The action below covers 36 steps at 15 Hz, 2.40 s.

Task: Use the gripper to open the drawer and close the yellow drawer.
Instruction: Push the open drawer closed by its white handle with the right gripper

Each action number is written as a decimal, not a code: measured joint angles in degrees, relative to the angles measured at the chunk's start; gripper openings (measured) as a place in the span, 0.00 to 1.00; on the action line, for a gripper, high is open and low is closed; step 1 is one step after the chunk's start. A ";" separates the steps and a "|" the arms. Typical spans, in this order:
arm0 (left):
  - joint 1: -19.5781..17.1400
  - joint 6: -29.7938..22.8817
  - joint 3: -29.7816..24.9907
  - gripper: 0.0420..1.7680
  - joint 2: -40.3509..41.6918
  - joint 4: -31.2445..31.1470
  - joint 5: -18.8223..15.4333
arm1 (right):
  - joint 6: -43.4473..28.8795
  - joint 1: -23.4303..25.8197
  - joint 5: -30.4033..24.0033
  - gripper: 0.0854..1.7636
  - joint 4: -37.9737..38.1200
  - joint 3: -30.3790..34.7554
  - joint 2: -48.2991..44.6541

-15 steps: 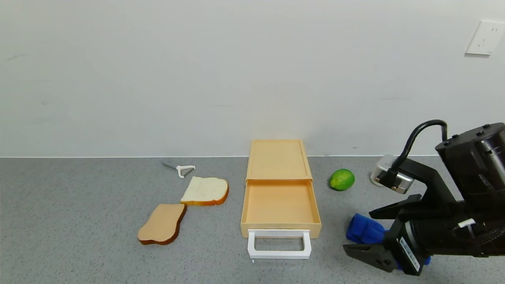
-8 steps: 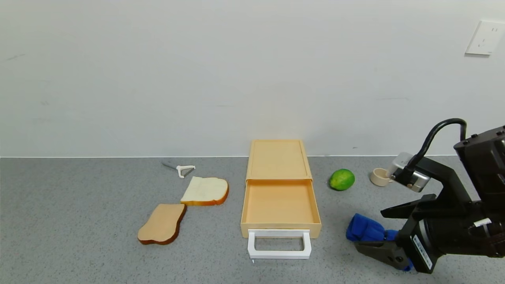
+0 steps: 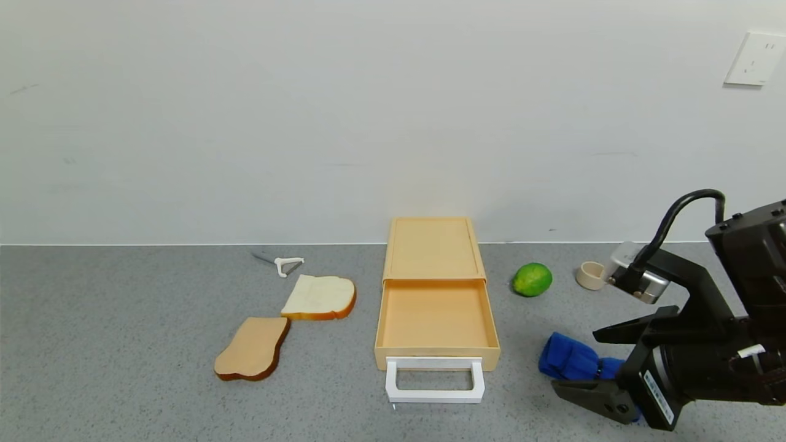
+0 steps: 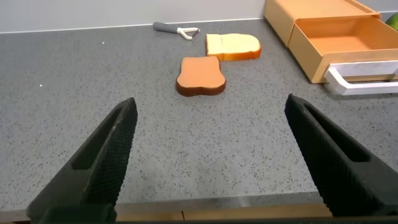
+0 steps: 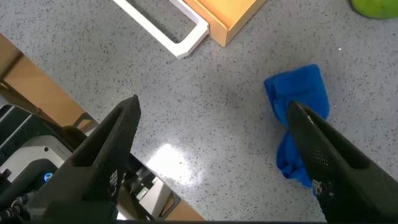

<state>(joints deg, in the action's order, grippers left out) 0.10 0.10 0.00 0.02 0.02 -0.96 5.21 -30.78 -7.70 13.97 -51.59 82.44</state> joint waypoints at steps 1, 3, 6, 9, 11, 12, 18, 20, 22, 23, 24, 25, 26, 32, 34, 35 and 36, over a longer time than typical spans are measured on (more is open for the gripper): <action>0.00 0.00 0.00 0.97 0.00 0.02 0.00 | -0.02 -0.17 -0.01 0.97 0.00 0.00 0.02; 0.00 0.00 0.00 0.97 0.00 0.02 0.02 | 0.00 -0.39 -0.04 0.97 0.00 0.00 0.11; 0.00 0.00 0.00 0.97 0.00 0.02 0.00 | -0.06 -0.63 -0.09 0.97 -0.44 -0.20 0.49; 0.00 0.00 0.00 0.97 0.00 0.00 0.00 | -2.90 -2.15 -0.12 0.97 -2.65 -0.41 1.38; 0.00 0.00 0.00 0.97 0.00 0.02 0.00 | -6.74 -3.83 0.05 0.97 -4.11 -1.33 2.23; 0.00 0.00 0.00 0.97 0.00 0.00 0.00 | -8.05 -4.68 0.44 0.97 -4.08 -1.88 2.80; 0.00 -0.02 0.00 0.97 0.00 0.00 0.00 | -16.75 -11.25 7.19 0.97 -3.97 -5.92 9.42; 0.00 -0.02 0.00 0.97 0.00 0.02 0.02 | -20.39 -13.84 10.98 0.97 -3.78 -7.80 12.73; 0.00 0.00 0.00 0.97 0.00 0.02 0.00 | -23.61 -16.19 14.14 0.97 -3.69 -9.22 16.04; 0.00 0.00 0.00 0.97 0.00 -0.02 0.00 | -25.30 -17.23 15.27 0.97 -3.69 -9.85 17.51; 0.00 0.00 0.00 0.97 0.00 0.00 0.02 | -27.03 -18.27 16.41 0.97 -3.74 -10.53 19.02; 0.00 0.00 0.00 0.97 0.00 0.02 0.00 | -28.71 -19.21 17.51 0.97 -3.84 -11.22 20.39; 0.00 -0.02 0.00 0.97 0.00 0.00 0.00 | -30.22 -20.09 18.81 0.97 -3.91 -12.04 21.74; 0.00 0.00 0.00 0.97 0.00 0.00 0.02 | -38.19 -23.08 27.97 0.97 -4.33 -16.21 30.23; 0.00 0.00 0.00 0.97 0.00 0.02 0.00 | -40.95 -23.87 31.73 0.97 -6.36 -16.80 32.74; 0.00 -0.02 0.00 0.97 0.00 0.00 0.00 | -41.31 -24.09 32.72 0.97 -7.80 -16.96 33.73; 0.00 0.00 0.00 0.97 0.00 0.02 0.00 | -41.47 -24.20 32.98 0.97 -9.48 -16.96 34.69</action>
<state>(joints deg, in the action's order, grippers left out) 0.10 0.10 0.00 0.02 0.05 -0.96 -36.27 -54.98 25.27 4.49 -68.55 117.14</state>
